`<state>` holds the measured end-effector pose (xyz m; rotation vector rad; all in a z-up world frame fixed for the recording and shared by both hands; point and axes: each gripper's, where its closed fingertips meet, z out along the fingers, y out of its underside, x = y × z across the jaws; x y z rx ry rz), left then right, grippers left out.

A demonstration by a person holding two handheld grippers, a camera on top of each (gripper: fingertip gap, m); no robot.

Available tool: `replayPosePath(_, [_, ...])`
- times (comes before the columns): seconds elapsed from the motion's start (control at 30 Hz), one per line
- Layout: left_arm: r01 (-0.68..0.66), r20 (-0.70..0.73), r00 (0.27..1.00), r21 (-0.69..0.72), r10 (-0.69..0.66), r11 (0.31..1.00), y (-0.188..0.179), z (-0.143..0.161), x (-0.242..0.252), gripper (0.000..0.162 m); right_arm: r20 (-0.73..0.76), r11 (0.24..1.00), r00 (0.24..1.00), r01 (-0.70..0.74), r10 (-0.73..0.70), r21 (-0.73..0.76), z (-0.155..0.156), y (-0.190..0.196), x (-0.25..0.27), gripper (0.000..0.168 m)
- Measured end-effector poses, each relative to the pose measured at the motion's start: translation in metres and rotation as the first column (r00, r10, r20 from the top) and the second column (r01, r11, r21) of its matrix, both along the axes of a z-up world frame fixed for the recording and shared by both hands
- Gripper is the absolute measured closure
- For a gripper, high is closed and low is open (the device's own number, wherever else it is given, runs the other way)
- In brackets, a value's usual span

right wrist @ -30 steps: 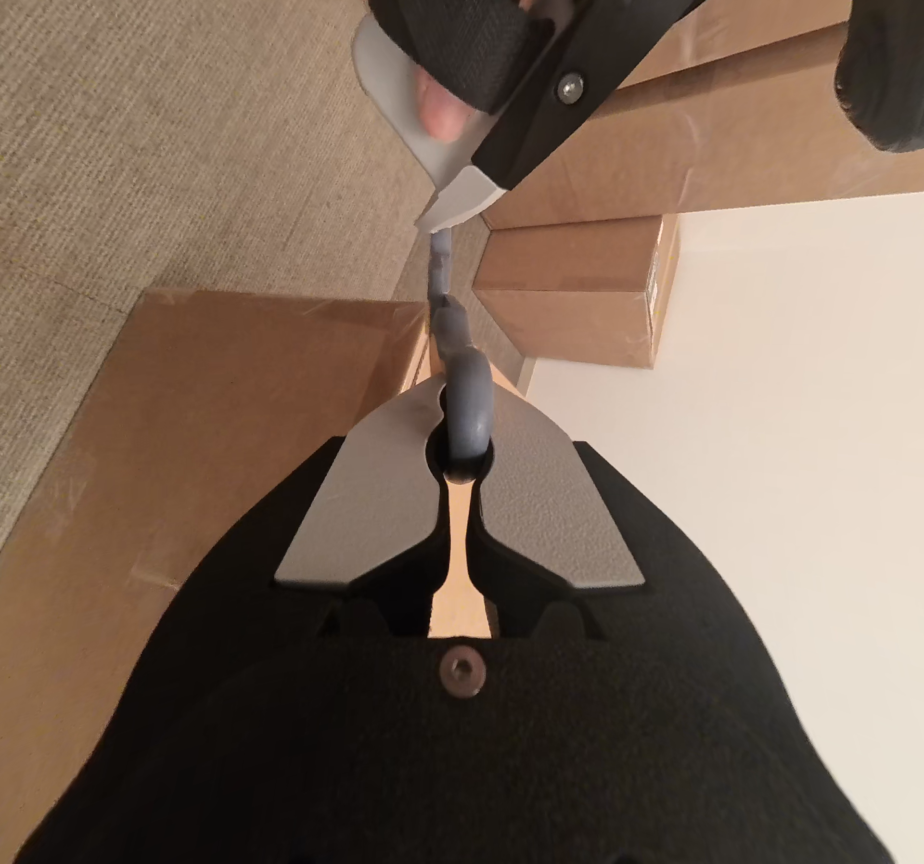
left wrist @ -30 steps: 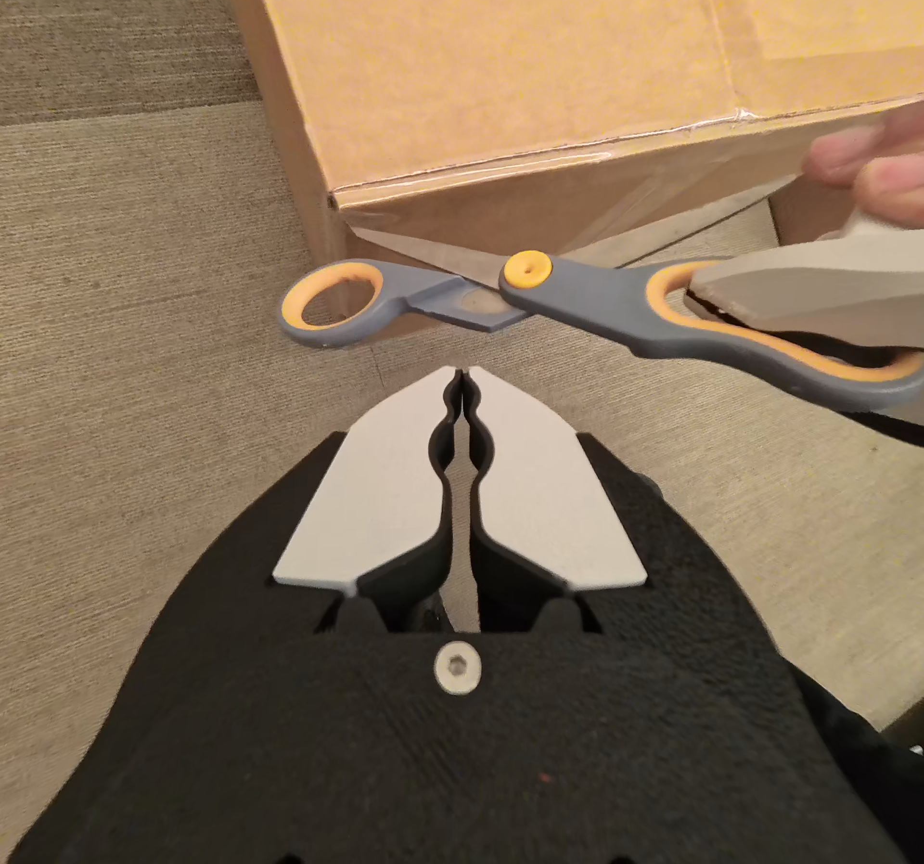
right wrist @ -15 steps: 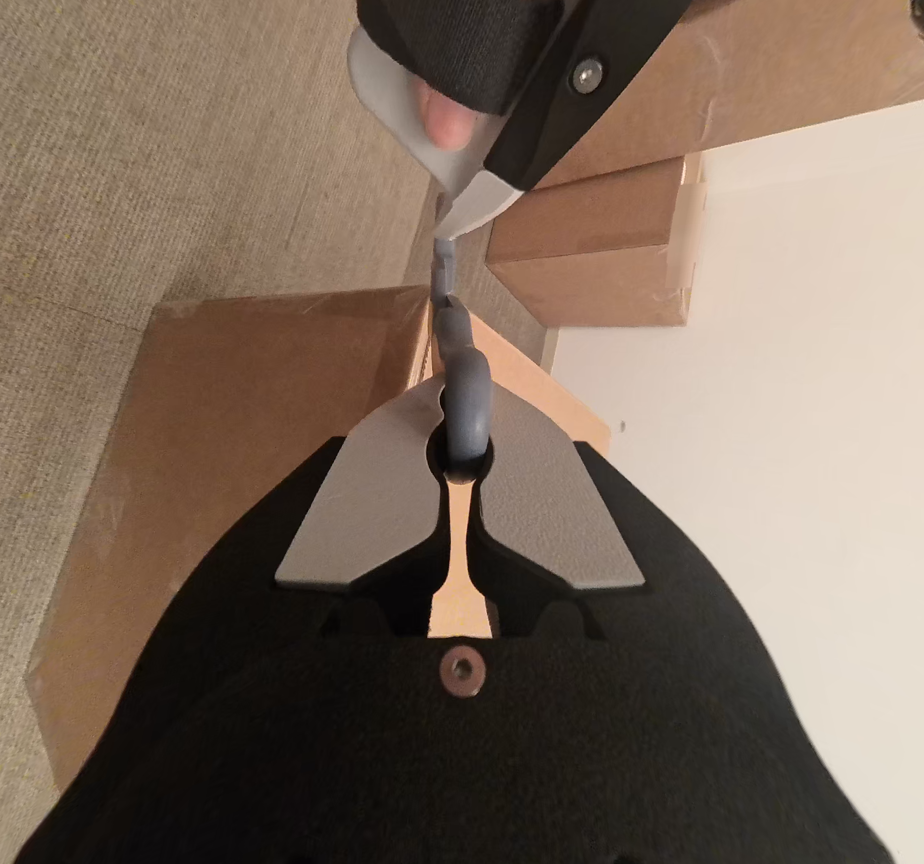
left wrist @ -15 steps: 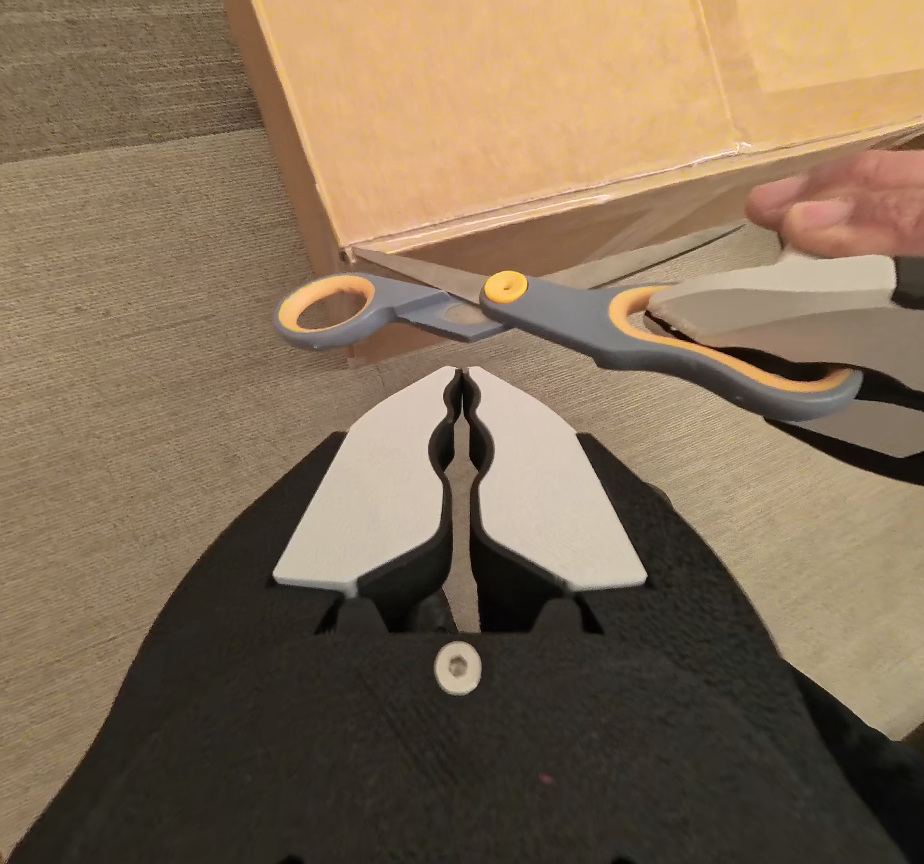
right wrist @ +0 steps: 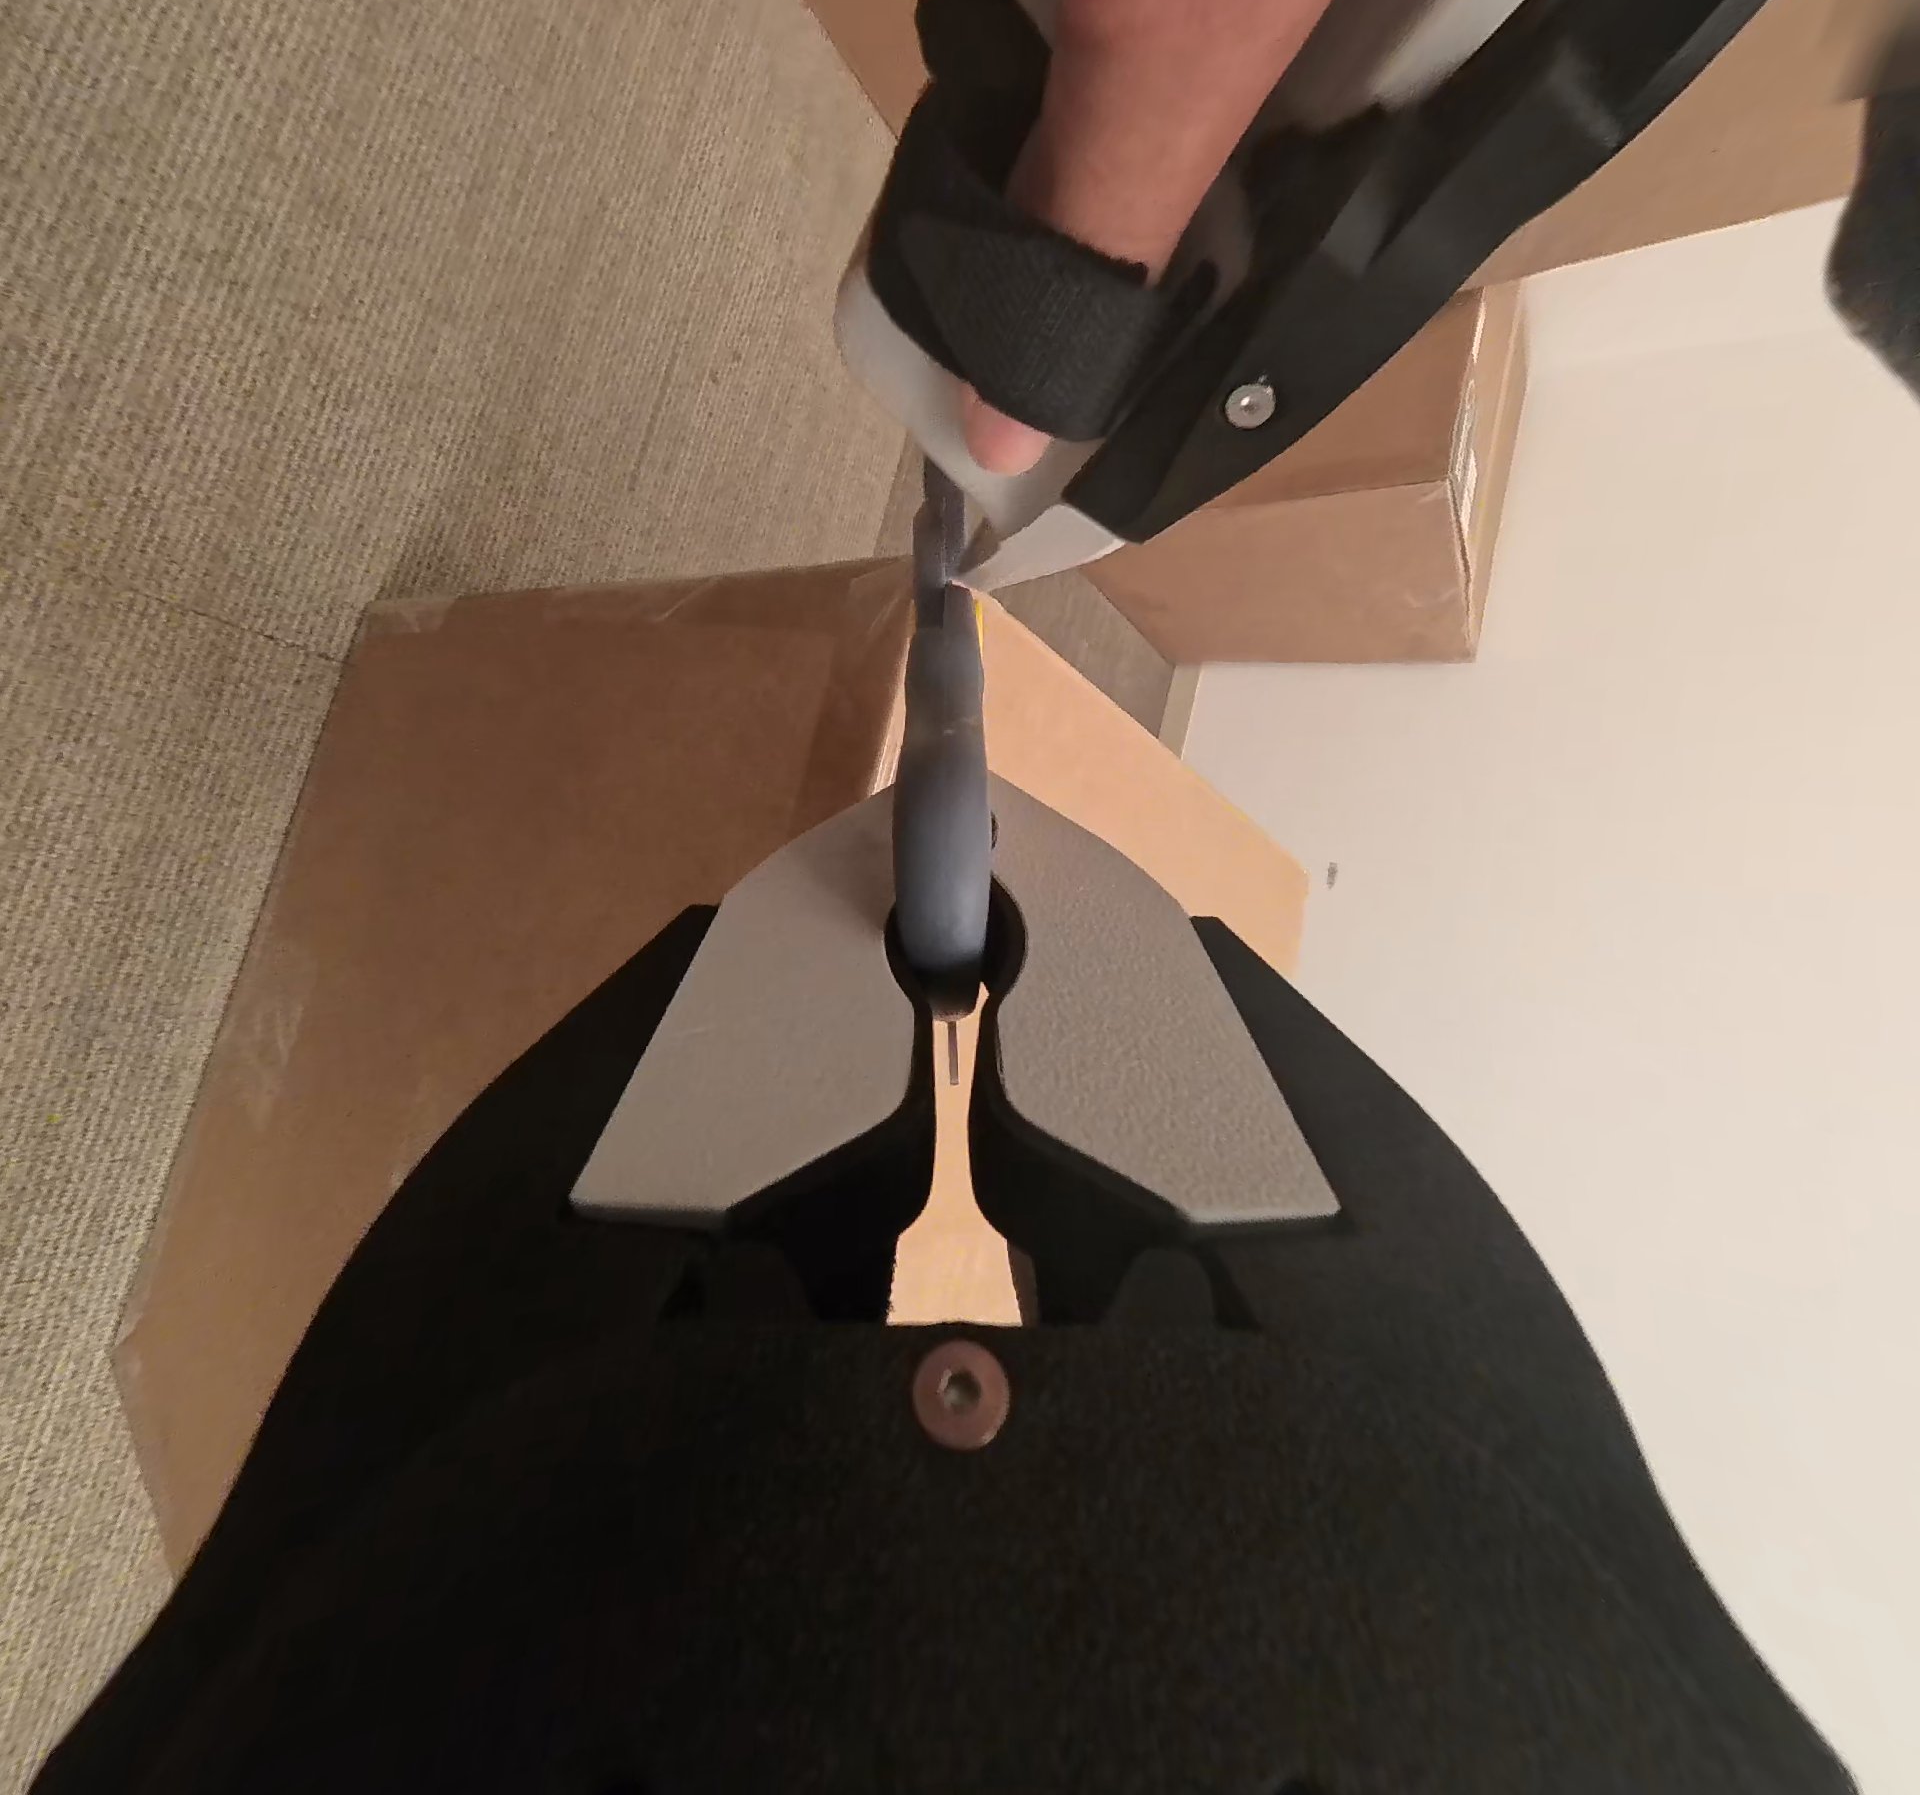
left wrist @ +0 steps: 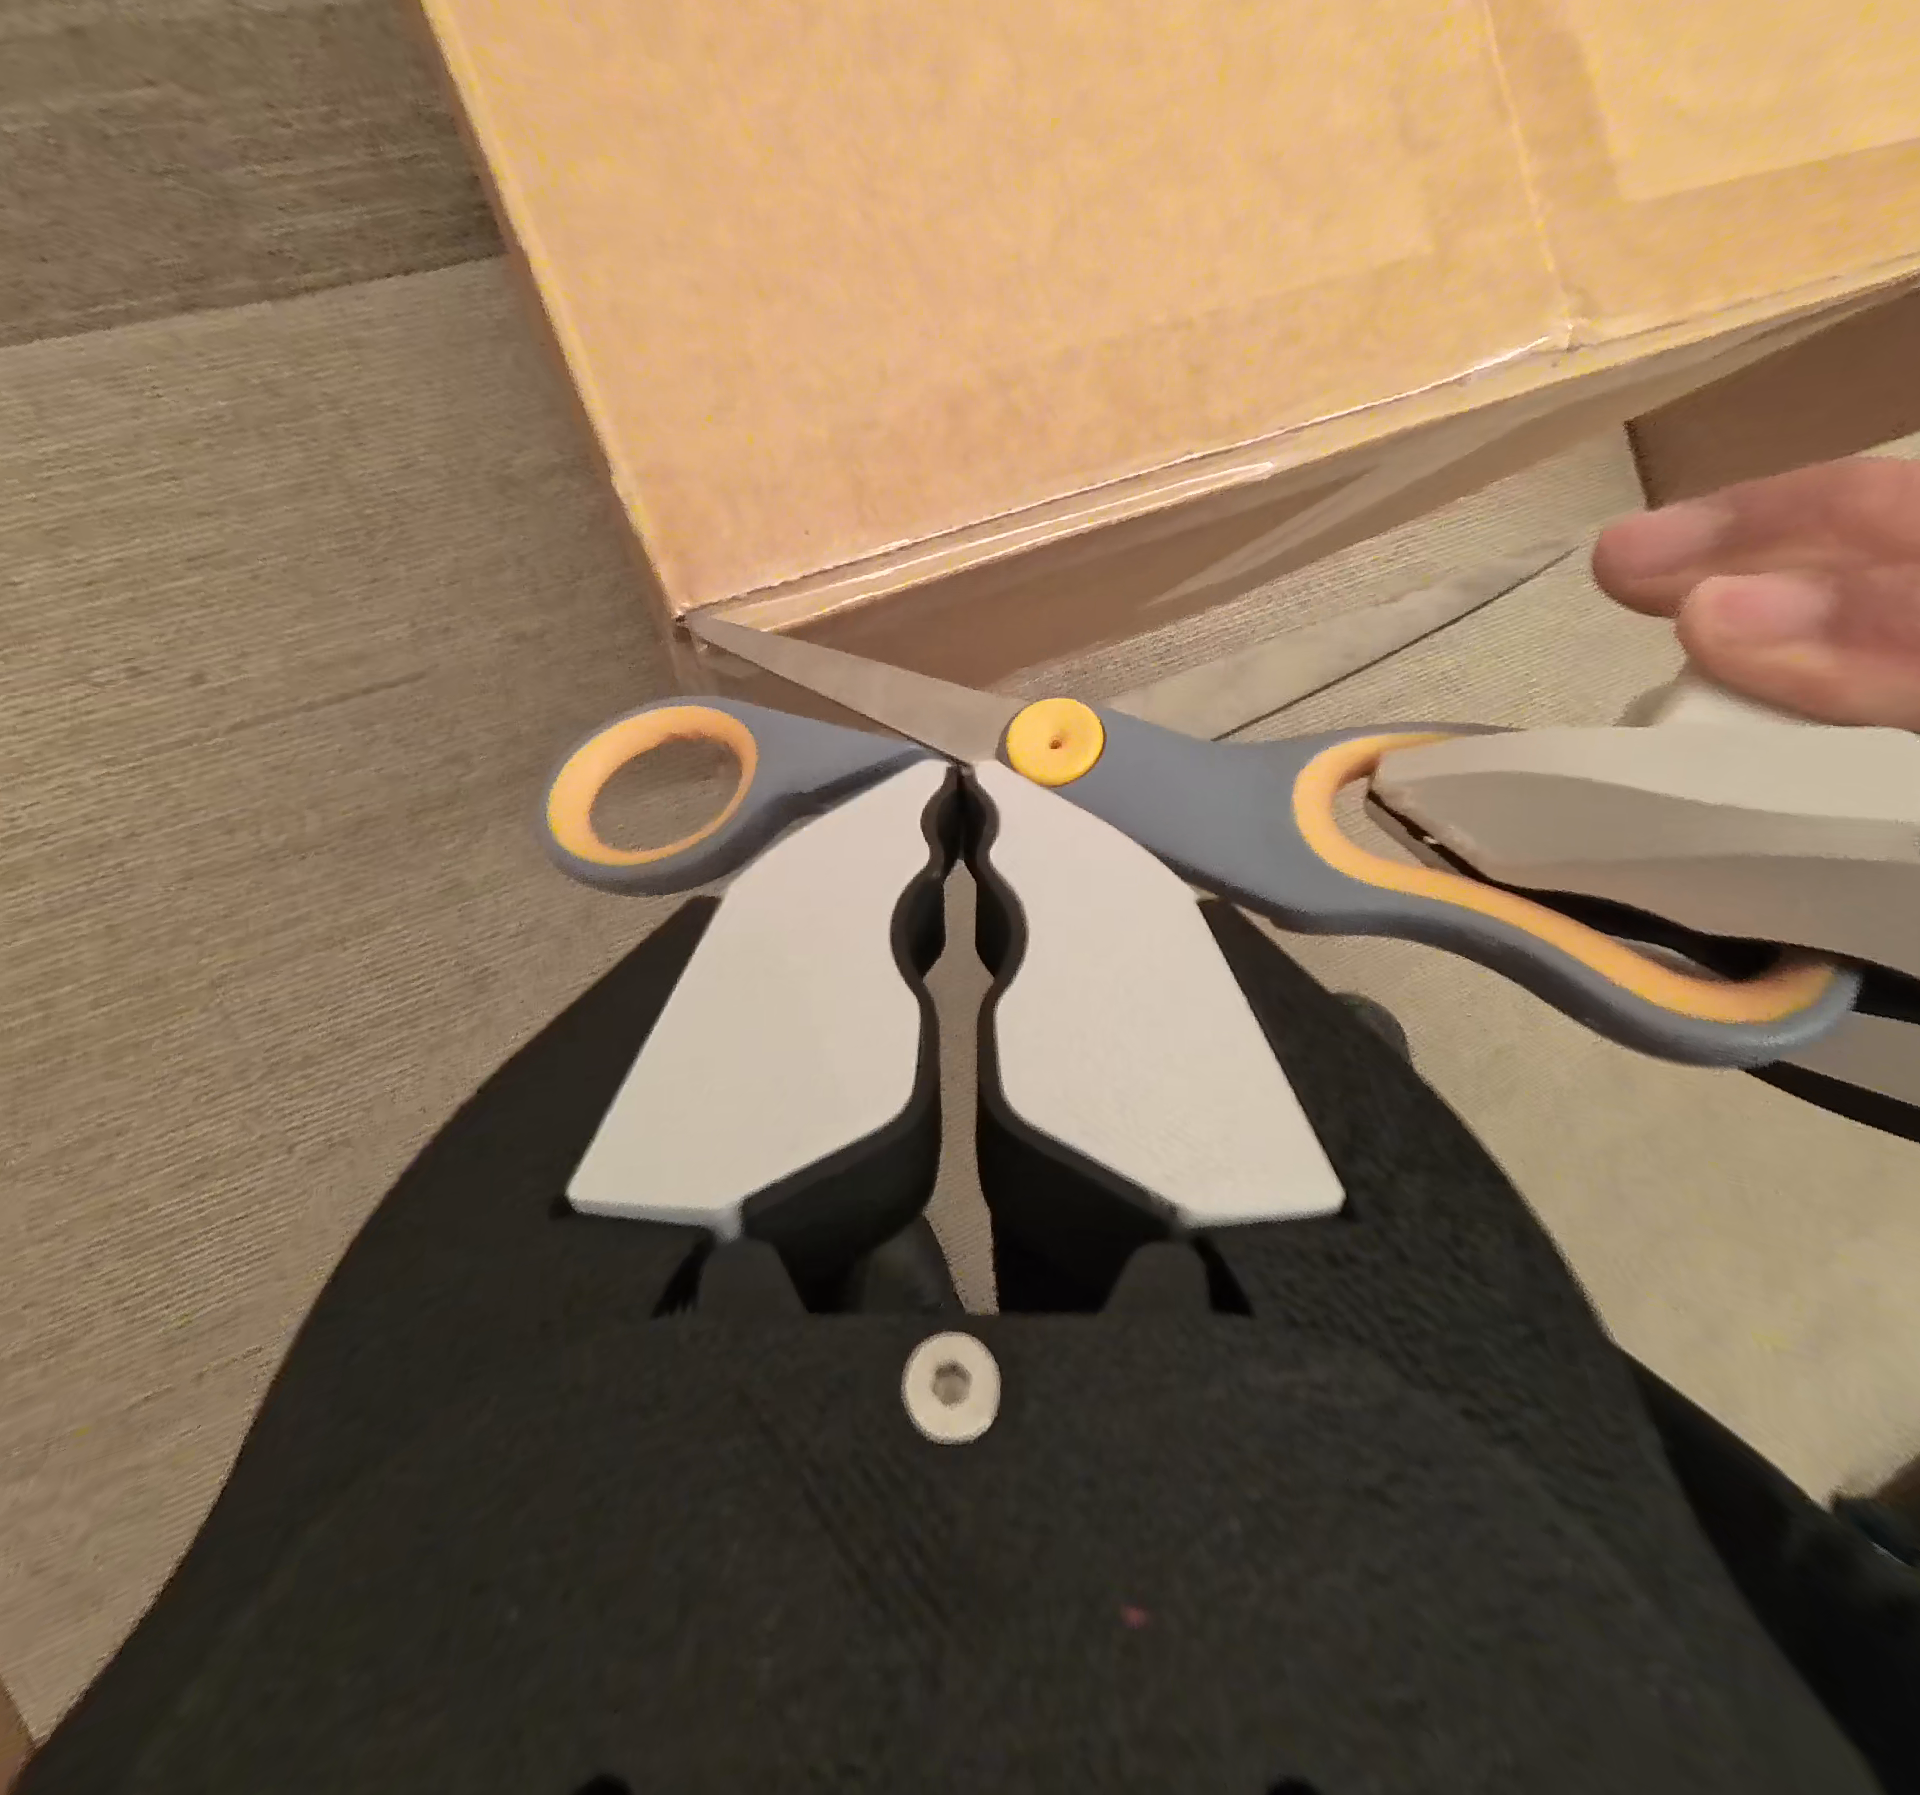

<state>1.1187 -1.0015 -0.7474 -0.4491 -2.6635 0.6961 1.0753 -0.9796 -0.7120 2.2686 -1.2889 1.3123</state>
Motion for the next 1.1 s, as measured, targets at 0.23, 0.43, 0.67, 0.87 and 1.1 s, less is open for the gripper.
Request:
replayPosePath(0.23, [0.008,-0.003,1.0,0.024,-0.008,1.0,-0.001,-0.006,-0.001,0.162,-0.001,1.0,1.0,0.003,-0.003,0.016,-0.002,0.002,-0.003,0.168])
replayPosePath(0.43, [0.017,-0.021,1.0,0.019,-0.017,1.0,0.004,0.006,-0.001,0.162,0.023,0.996,0.999,0.045,-0.047,0.073,-0.005,0.0,-0.005,0.168])
replayPosePath(0.67, [0.038,-0.019,0.999,0.0,-0.038,0.999,0.015,0.006,-0.006,0.162,0.021,0.996,0.999,0.048,-0.05,0.072,-0.005,-0.002,-0.007,0.168])
replayPosePath(0.87, [0.105,0.047,0.994,-0.085,-0.102,0.991,0.014,0.012,-0.012,0.162,0.012,0.996,0.999,0.048,-0.05,0.074,-0.006,0.0,-0.009,0.168])
replayPosePath(1.1, [0.151,0.078,0.987,-0.104,-0.143,0.983,0.015,0.011,-0.011,0.162,0.015,0.995,0.999,0.05,-0.051,0.089,-0.003,0.0,-0.01,0.168])
